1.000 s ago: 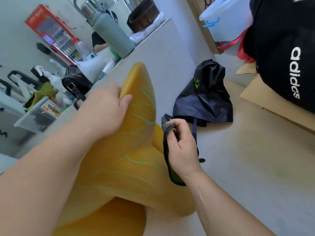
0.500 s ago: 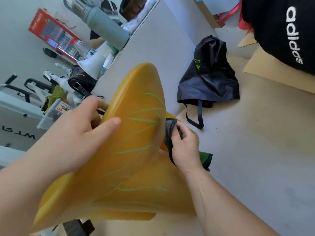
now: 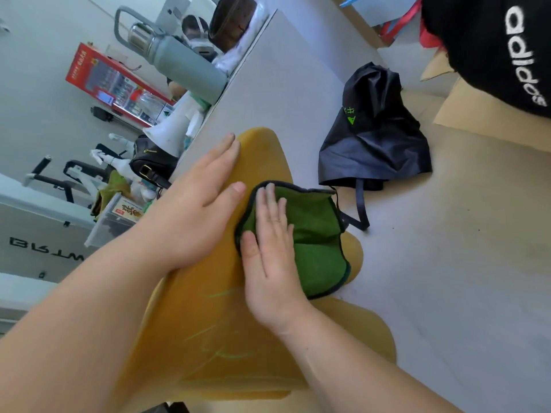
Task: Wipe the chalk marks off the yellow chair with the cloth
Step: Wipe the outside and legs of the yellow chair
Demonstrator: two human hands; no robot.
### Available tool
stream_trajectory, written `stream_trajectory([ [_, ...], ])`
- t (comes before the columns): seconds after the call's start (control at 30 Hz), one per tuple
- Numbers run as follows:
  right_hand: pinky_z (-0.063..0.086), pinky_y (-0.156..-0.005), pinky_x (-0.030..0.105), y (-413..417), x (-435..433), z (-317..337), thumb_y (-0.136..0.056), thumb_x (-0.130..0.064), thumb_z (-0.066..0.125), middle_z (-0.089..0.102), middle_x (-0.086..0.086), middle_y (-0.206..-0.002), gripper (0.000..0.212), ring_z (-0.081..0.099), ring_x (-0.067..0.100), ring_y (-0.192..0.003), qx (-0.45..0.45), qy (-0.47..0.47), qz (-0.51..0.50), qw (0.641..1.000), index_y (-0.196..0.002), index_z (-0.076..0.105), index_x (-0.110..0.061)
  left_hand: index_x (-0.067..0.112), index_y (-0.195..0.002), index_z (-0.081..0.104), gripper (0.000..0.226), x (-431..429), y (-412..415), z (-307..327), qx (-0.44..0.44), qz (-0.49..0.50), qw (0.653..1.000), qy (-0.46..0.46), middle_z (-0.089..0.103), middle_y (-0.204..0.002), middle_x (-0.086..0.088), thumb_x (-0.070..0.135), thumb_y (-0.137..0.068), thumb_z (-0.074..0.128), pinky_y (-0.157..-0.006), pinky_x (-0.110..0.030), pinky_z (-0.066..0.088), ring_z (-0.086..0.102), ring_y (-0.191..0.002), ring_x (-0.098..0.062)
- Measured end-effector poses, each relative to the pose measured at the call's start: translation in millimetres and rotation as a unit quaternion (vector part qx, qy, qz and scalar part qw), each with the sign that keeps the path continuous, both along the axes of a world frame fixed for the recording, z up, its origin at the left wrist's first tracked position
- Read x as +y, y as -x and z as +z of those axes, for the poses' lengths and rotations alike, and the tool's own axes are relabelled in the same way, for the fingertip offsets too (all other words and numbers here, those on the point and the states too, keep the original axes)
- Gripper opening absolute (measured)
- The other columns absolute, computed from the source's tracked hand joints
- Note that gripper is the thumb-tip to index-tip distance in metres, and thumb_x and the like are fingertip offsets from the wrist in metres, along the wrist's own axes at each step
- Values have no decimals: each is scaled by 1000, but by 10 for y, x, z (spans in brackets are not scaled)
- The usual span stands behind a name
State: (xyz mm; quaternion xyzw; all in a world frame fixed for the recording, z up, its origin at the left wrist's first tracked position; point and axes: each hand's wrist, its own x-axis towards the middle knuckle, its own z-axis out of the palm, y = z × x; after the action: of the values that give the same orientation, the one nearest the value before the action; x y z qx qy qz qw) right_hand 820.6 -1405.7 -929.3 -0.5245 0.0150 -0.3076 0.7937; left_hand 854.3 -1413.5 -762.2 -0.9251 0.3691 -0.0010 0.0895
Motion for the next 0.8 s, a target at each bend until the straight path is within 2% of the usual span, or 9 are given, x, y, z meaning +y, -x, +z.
stream_trajectory([
  [0.1,-7,-127,37,-209,-61,-174,-108,-48,24,-9,-31,-166,52,-13,-1,-154,12,-14,-13,1000,-156,1,-49,33,-155,19,55,64,34,-32,20,-9,999,42,11,-159,28,34,-104,39,-101,8,4,4,-138,22],
  [0.17,2,-130,40,-435,-233,-378,-110,-48,25,0,-25,-168,53,-3,-2,-155,89,-113,61,988,-159,6,-45,38,-153,24,54,72,-15,-14,48,-4,996,80,15,-157,32,45,-101,35,-103,6,6,7,-137,23],
  [0.27,8,-130,41,-586,-286,-571,-109,-53,22,3,-24,-168,55,3,-3,-154,132,-189,144,962,-161,5,-46,66,-137,25,47,74,-428,-12,38,-17,999,28,15,-147,43,74,-91,21,-120,-20,8,10,-138,20],
  [0.33,5,-130,41,-561,-241,-582,-109,-52,21,1,-27,-167,53,0,-6,-153,127,-205,139,961,-159,4,-48,79,-119,31,31,95,-894,-30,24,73,997,11,14,-133,51,78,-89,22,-122,-32,8,18,-137,12],
  [0.4,2,-130,40,-488,-228,-492,-110,-50,21,-1,-28,-167,51,-4,-7,-153,114,-180,115,970,-158,4,-50,65,-133,34,37,22,-1147,-88,24,146,987,57,22,-130,39,67,-96,29,-117,-30,9,25,-137,1],
  [0.5,-7,-127,37,-391,-268,-163,-105,-54,22,-7,-33,-165,49,-14,-3,-154,40,-42,20,998,-149,1,-59,37,-148,30,47,19,-1043,-148,44,131,985,100,24,-135,30,51,-103,29,-110,-12,8,24,-136,5],
  [0.57,-7,-126,39,-451,-387,8,-101,-59,21,-7,-36,-162,53,-15,-1,-154,-1,11,-4,1000,-151,3,-58,22,-151,28,49,-118,-931,-184,58,128,981,135,29,-148,18,42,-106,27,-111,-11,13,26,-139,0],
  [0.67,-1,-128,42,-765,-645,-156,-103,-57,25,1,-29,-165,58,-5,4,-157,21,-4,15,1000,-158,10,-46,6,-153,11,52,-189,-649,-151,149,126,959,205,17,-162,-7,27,-108,22,-101,-13,19,16,-149,-19],
  [0.8,6,-130,46,-885,-646,-472,-109,-54,21,1,-20,-170,55,1,4,-156,121,-139,147,972,-161,5,-46,27,-151,34,67,-86,53,-78,90,16,981,173,26,-157,24,59,-93,24,-117,-18,20,22,-143,6],
])
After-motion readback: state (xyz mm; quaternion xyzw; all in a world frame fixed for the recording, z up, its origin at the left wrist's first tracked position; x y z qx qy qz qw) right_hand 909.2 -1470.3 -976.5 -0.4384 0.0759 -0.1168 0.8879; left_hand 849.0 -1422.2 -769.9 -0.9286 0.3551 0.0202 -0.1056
